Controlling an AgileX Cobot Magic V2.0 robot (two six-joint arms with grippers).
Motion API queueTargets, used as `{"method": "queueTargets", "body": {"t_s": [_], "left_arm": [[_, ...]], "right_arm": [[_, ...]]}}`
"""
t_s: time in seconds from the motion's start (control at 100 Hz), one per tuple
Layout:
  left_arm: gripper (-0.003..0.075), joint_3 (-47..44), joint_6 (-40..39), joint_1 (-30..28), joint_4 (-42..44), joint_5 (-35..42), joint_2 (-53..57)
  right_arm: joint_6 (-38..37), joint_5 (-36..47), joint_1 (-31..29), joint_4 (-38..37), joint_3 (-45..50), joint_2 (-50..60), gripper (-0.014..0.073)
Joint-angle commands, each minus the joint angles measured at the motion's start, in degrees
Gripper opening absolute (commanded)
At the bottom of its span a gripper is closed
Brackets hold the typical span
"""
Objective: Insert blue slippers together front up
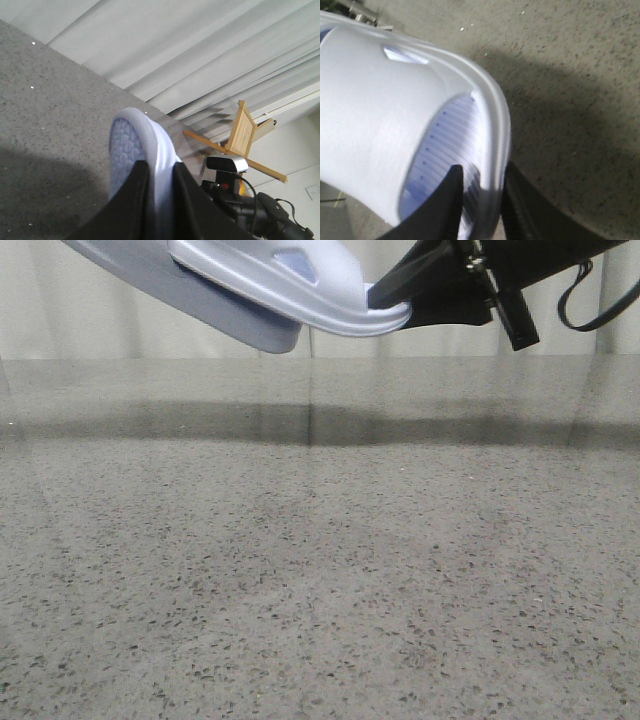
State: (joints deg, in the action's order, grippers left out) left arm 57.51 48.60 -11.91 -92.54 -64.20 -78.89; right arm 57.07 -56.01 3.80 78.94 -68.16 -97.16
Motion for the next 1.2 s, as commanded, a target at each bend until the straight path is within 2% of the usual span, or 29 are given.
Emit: {"method": "queueTargets", "body": {"t_s": [0.0, 0.2, 0.42, 0.74, 0.95, 1.07, 1.19], "left_arm": [[0.0015, 1.47, -0.20, -0.59, -1.48, -6.85, 1.40], [0.0015, 1.47, -0.20, -2.00, 0.78, -2.88, 1.40], [0.0015, 1.35, -0.08, -0.54, 6.03, 2.67, 1.40], [0.0015, 1.35, 6.11, 10.42, 6.17, 12.08, -3.70], [0.0020, 1.35, 8.39, 12.07, 10.67, 18.01, -6.24], [0.0087, 1.35, 8.68, 12.07, 16.29, 20.61, -6.24], [0.0251, 1.35, 8.68, 12.07, 19.78, 22.32, -6.24]], "right_arm": [[1.38, -10.29, -2.07, 3.56, -2.21, 2.91, 0.0221], [1.38, -19.04, -8.96, 3.08, -2.21, 2.91, 0.0226], [0.35, -19.04, -14.31, 1.53, -2.21, 4.29, 0.0226], [0.35, -19.04, -15.69, -0.15, -2.21, 4.95, 0.0226], [0.35, -19.04, -15.69, -0.40, -2.21, 4.95, 0.0226], [0.35, -19.04, -15.69, -0.40, -2.21, 4.95, 0.0226], [0.35, -19.04, -15.69, -0.40, -2.21, 4.95, 0.0226]]}}
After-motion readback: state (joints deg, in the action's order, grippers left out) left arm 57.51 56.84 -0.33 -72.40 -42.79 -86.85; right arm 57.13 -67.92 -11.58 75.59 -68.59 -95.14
